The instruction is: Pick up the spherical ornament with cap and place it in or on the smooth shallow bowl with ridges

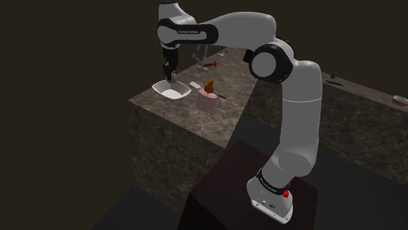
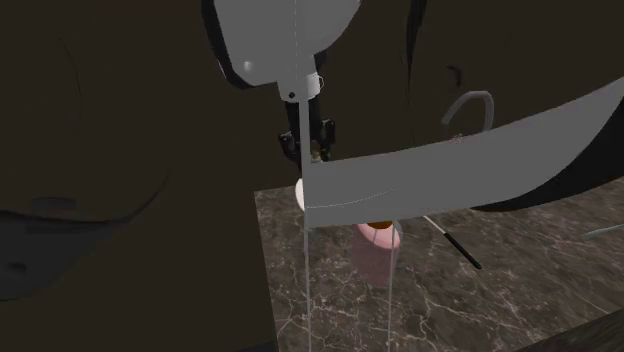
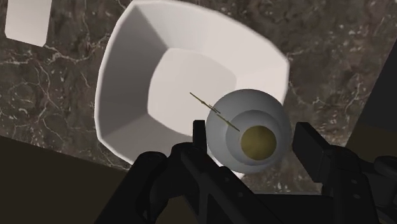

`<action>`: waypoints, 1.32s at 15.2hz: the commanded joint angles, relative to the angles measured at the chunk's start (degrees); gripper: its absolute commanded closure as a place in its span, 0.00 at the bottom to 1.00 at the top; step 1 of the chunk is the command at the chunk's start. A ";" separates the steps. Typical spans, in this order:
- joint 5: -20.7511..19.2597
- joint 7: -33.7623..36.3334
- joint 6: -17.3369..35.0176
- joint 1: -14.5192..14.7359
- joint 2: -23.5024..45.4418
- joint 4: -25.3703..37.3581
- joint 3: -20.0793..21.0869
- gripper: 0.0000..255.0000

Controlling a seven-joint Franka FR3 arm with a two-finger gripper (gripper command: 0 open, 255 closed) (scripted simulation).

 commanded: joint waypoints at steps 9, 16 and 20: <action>0.68 -4.44 -2.09 -3.14 11.67 14.48 -0.96 1.00; 0.50 -3.66 3.01 -3.20 11.99 9.64 -0.97 1.00; 0.47 -3.56 3.67 -3.21 12.10 9.09 -0.97 1.00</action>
